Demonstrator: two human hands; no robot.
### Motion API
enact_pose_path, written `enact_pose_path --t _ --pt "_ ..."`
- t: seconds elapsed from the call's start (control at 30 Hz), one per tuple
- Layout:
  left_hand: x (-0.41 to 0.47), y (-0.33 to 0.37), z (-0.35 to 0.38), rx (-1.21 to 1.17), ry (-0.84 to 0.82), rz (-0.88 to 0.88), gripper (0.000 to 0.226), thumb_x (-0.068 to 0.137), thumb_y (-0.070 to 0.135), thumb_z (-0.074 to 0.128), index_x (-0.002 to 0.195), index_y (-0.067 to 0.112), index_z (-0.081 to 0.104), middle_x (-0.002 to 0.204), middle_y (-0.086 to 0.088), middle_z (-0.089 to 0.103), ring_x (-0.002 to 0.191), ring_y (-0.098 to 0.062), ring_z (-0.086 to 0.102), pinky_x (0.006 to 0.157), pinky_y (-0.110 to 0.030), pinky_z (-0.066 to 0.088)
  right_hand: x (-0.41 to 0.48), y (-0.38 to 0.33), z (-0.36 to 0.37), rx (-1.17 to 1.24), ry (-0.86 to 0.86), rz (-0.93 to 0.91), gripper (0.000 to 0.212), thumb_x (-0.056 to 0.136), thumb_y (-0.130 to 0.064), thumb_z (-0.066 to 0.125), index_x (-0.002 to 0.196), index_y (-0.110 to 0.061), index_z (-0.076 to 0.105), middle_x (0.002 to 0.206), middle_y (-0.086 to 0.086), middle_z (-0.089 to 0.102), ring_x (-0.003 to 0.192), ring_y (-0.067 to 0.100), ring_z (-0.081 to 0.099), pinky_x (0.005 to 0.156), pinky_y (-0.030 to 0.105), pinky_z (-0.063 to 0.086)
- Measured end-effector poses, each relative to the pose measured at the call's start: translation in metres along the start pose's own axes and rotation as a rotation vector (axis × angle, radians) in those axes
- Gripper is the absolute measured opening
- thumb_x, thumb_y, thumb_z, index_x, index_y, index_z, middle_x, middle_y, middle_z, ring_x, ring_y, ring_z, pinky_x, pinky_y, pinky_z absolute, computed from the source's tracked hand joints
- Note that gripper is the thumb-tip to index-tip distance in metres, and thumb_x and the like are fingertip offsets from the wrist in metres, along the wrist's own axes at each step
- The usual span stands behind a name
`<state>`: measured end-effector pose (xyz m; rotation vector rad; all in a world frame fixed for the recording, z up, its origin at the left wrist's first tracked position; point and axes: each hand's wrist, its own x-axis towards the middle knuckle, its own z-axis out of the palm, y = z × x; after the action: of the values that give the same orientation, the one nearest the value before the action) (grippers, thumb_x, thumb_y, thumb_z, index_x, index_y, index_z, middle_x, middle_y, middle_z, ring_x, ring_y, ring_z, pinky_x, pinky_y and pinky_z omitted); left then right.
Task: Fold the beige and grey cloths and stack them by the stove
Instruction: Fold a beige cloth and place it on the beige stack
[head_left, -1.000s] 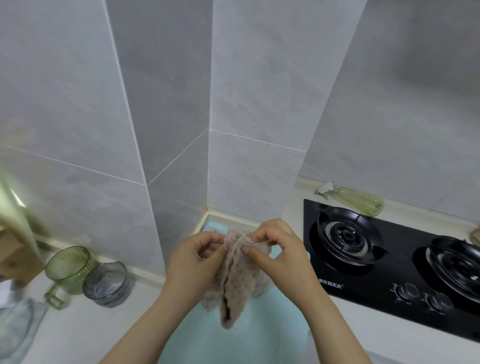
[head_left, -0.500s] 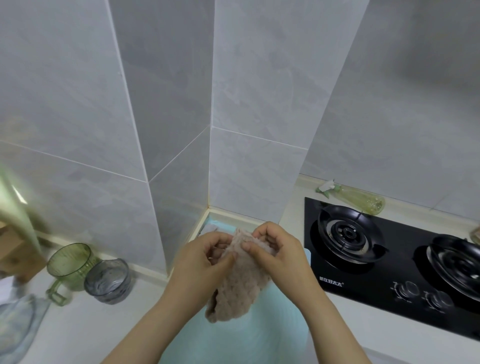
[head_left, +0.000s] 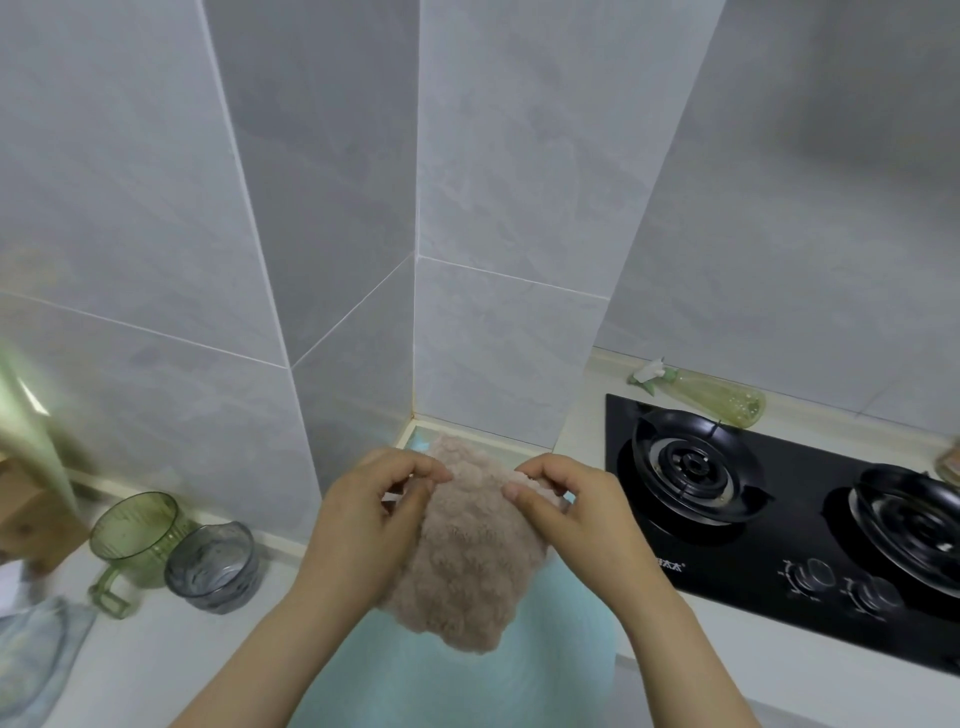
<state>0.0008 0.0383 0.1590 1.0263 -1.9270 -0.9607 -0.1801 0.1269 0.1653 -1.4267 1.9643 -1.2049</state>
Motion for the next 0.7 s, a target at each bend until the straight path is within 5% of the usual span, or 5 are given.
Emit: enact_pose_path --t 0.17,0.3,0.4,0.5,0.7 --pt "-0.002 -0.001 -0.001 0.071 -0.090 0.128 0.018 0.084 0.036 0.058 0.099 0.041 0.064 0.104 0.024 0.055 0.092 0.007 0.054 0.070 -0.002 0.037 0.002 0.006 0.006 0.130 0.178 0.057 0.005 0.082 -0.026 0.075 0.081 -0.029 0.070 0.076 -0.006 0.065 0.070 0.005 0.057 0.067 0.024 0.049" --pt "-0.001 0.000 0.000 0.059 -0.130 0.206 0.030 0.085 0.045 0.052 0.113 0.039 0.060 0.110 0.024 0.051 0.101 0.004 0.053 0.078 -0.002 0.034 0.001 0.012 0.008 0.352 0.328 0.169 0.025 0.083 -0.025 0.073 0.107 -0.025 0.064 0.094 0.000 0.066 0.082 0.008 0.061 0.068 0.020 0.052" --pt "0.000 0.003 -0.001 0.028 -0.101 0.226 0.028 0.087 0.044 0.051 0.113 0.039 0.059 0.113 0.024 0.052 0.103 0.005 0.053 0.080 -0.002 0.034 -0.002 0.015 0.012 0.627 0.203 0.417 0.042 0.087 -0.046 0.061 0.119 -0.020 0.061 0.110 0.005 0.068 0.094 0.018 0.066 0.081 0.033 0.057" --pt "0.004 0.006 0.000 -0.004 -0.064 0.229 0.029 0.087 0.042 0.050 0.115 0.037 0.059 0.117 0.022 0.052 0.108 0.005 0.052 0.083 -0.001 0.033 -0.006 0.010 0.020 0.880 -0.038 0.574 0.050 0.092 -0.053 0.046 0.116 -0.014 0.067 0.102 0.009 0.074 0.089 0.023 0.070 0.082 0.038 0.056" --pt "0.009 0.009 0.002 -0.027 -0.040 0.214 0.030 0.088 0.036 0.052 0.118 0.036 0.056 0.119 0.024 0.050 0.113 0.009 0.048 0.084 0.001 0.032 -0.003 -0.002 0.028 0.934 -0.111 0.505 0.048 0.093 -0.050 0.046 0.122 -0.017 0.065 0.116 0.004 0.072 0.108 0.020 0.068 0.101 0.043 0.048"
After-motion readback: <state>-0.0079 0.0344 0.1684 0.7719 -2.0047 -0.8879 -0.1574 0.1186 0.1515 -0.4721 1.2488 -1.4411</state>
